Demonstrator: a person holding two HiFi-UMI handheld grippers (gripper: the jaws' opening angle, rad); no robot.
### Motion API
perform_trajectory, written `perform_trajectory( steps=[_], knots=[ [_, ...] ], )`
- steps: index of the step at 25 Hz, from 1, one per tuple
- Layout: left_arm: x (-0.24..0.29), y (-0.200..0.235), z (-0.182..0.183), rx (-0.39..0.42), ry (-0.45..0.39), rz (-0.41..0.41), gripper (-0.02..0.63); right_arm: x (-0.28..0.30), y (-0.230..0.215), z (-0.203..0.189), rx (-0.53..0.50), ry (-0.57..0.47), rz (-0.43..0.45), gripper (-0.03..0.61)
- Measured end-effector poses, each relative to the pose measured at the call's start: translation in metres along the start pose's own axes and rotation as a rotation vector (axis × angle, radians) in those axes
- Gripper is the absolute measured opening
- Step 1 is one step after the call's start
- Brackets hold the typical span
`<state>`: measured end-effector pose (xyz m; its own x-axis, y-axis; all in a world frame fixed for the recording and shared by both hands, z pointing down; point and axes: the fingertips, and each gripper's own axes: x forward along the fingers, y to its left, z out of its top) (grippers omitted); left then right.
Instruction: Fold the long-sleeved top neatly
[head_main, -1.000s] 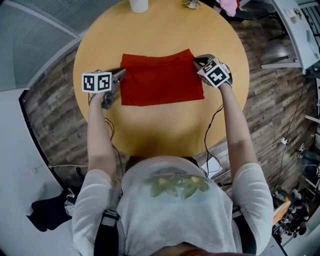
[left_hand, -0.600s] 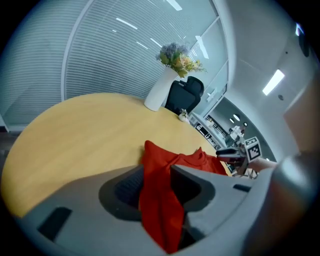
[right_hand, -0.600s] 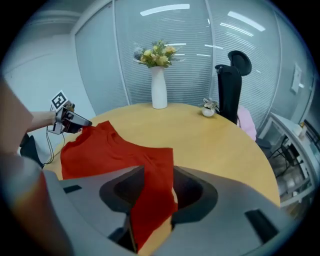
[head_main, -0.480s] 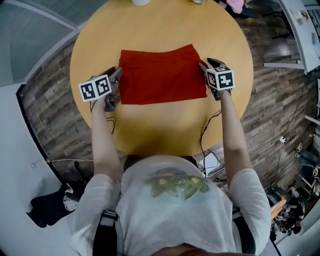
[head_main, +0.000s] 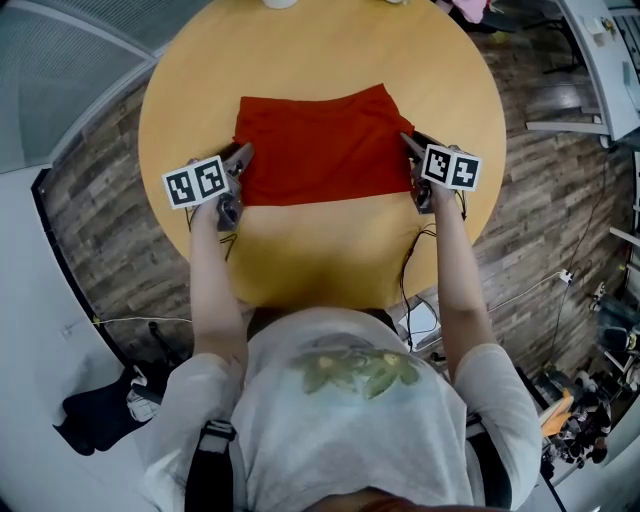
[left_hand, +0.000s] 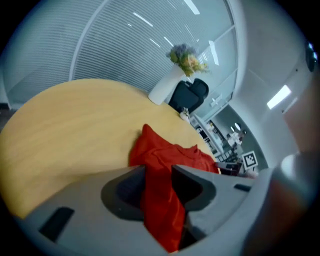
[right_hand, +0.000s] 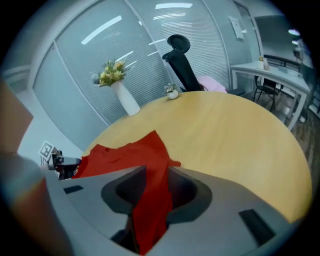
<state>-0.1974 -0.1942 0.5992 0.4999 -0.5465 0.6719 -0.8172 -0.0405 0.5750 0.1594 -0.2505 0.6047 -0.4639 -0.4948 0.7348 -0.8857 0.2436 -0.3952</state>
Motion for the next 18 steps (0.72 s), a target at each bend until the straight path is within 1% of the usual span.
perform_trajectory(
  steps=[1, 2, 3, 6, 7, 8, 9, 11, 12, 13, 14, 15, 16, 18],
  knots=[
    [0.004, -0.003, -0.003, 0.030, 0.027, 0.012, 0.156, 0.001, -0.001, 0.000, -0.023, 0.007, -0.016, 0.108],
    [0.004, -0.006, 0.001, 0.048, 0.018, 0.020, 0.093, -0.001, 0.001, 0.005, -0.051, -0.007, -0.027, 0.045],
    [-0.001, -0.012, 0.012, 0.057, -0.023, 0.016, 0.029, -0.005, 0.005, 0.014, -0.079, -0.038, -0.028, 0.041],
    [-0.021, -0.030, 0.054, 0.081, -0.203, -0.068, 0.029, -0.015, 0.023, 0.045, -0.165, -0.148, -0.017, 0.035],
    [-0.024, -0.029, 0.063, 0.103, -0.230, -0.066, 0.029, -0.015, 0.025, 0.052, -0.188, -0.170, -0.029, 0.035],
    [-0.022, -0.021, 0.066, 0.134, -0.228, -0.028, 0.029, -0.011, 0.024, 0.057, -0.205, -0.181, -0.046, 0.035],
    [-0.016, -0.009, 0.064, 0.172, -0.201, 0.036, 0.029, -0.005, 0.021, 0.060, -0.215, -0.181, -0.066, 0.035],
    [0.003, 0.021, 0.048, 0.245, -0.106, 0.172, 0.029, 0.012, 0.012, 0.059, -0.222, -0.144, -0.101, 0.039],
    [0.013, 0.032, 0.038, 0.266, -0.059, 0.219, 0.032, 0.019, 0.008, 0.057, -0.220, -0.119, -0.116, 0.049],
    [0.018, 0.038, 0.030, 0.274, -0.030, 0.250, 0.055, 0.021, 0.005, 0.056, -0.216, -0.107, -0.131, 0.082],
    [0.018, 0.039, 0.026, 0.271, -0.028, 0.269, 0.067, 0.019, 0.005, 0.058, -0.217, -0.118, -0.150, 0.107],
    [0.013, 0.036, 0.028, 0.265, -0.055, 0.280, 0.075, 0.012, 0.007, 0.063, -0.233, -0.147, -0.172, 0.110],
    [0.004, 0.028, 0.034, 0.268, -0.099, 0.290, 0.078, 0.005, 0.013, 0.069, -0.270, -0.181, -0.190, 0.111],
    [-0.012, 0.004, 0.048, 0.311, -0.188, 0.298, 0.078, -0.002, 0.031, 0.076, -0.399, -0.217, -0.185, 0.110]
  ],
)
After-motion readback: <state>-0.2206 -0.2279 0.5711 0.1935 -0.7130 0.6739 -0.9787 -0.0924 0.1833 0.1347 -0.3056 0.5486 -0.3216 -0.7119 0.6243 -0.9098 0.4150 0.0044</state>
